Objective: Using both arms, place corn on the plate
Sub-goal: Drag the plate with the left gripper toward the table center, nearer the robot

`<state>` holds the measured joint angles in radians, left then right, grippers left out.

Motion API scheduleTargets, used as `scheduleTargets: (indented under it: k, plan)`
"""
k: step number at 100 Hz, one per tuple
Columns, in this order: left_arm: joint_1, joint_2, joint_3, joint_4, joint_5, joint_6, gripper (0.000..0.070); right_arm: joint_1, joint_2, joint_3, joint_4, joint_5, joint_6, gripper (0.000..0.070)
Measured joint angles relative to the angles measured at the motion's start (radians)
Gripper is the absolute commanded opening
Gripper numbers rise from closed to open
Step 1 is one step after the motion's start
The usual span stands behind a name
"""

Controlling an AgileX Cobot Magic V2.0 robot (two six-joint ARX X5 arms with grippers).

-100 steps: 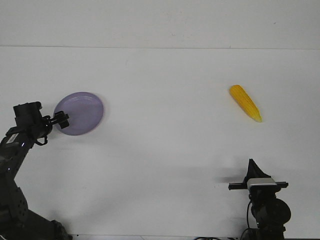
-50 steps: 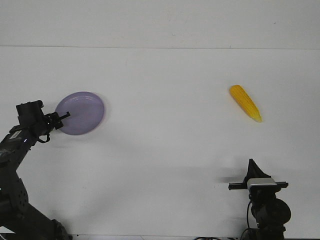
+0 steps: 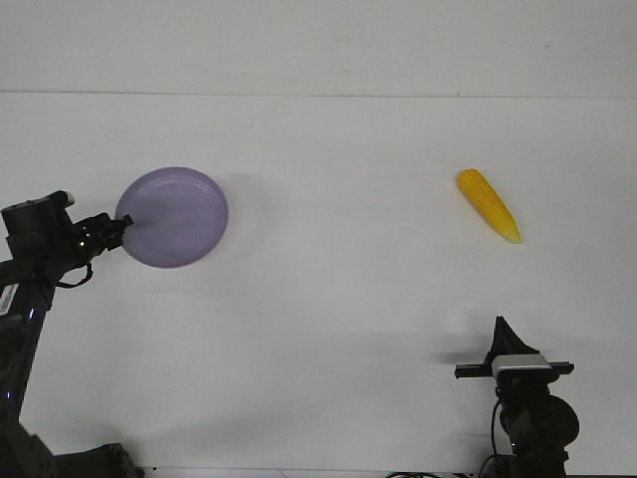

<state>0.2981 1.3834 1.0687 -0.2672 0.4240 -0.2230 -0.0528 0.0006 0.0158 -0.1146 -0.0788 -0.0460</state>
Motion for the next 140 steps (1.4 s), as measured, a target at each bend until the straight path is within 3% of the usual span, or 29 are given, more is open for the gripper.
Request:
scheduleTargets:
  k: [13,34,54,77,89,123,131,140]
  plan:
    - [-0.077,-0.146,-0.007,-0.124,0.021,-0.001,0.0004,0.000,0.000,0.000,0.000,0.000,0.000,0.0012]
    - [-0.301,-0.373,-0.182,-0.169,0.024,-0.013,0.0005,0.000,0.000,0.000,0.000,0.000,0.000,0.0012]
    - [-0.539,-0.435,-0.366,-0.126,-0.080,-0.090,0.0005,0.000,0.000,0.000,0.000,0.000,0.000,0.0012]
    - [-0.760,-0.404,-0.506,0.048,-0.193,-0.213,0.0004,0.000,0.000,0.000,0.000,0.000,0.000,0.0012]
    - [-0.821,-0.357,-0.513,0.090,-0.269,-0.237,0.0004,0.000,0.000,0.000,0.000,0.000,0.000,0.0012]
    - [-0.890,-0.208,-0.513,0.182,-0.269,-0.259,0.0006,0.000,0.000,0.000,0.000,0.000,0.000,0.0012]
    - [-0.893,-0.206,-0.513,0.186,-0.269,-0.259,0.0086,0.000,0.000,0.000,0.000,0.000,0.000,0.0012]
    - [-0.892,-0.206,-0.513,0.187,-0.269,-0.261,0.0321,0.000,0.000,0.000,0.000,0.000,0.000,0.0012]
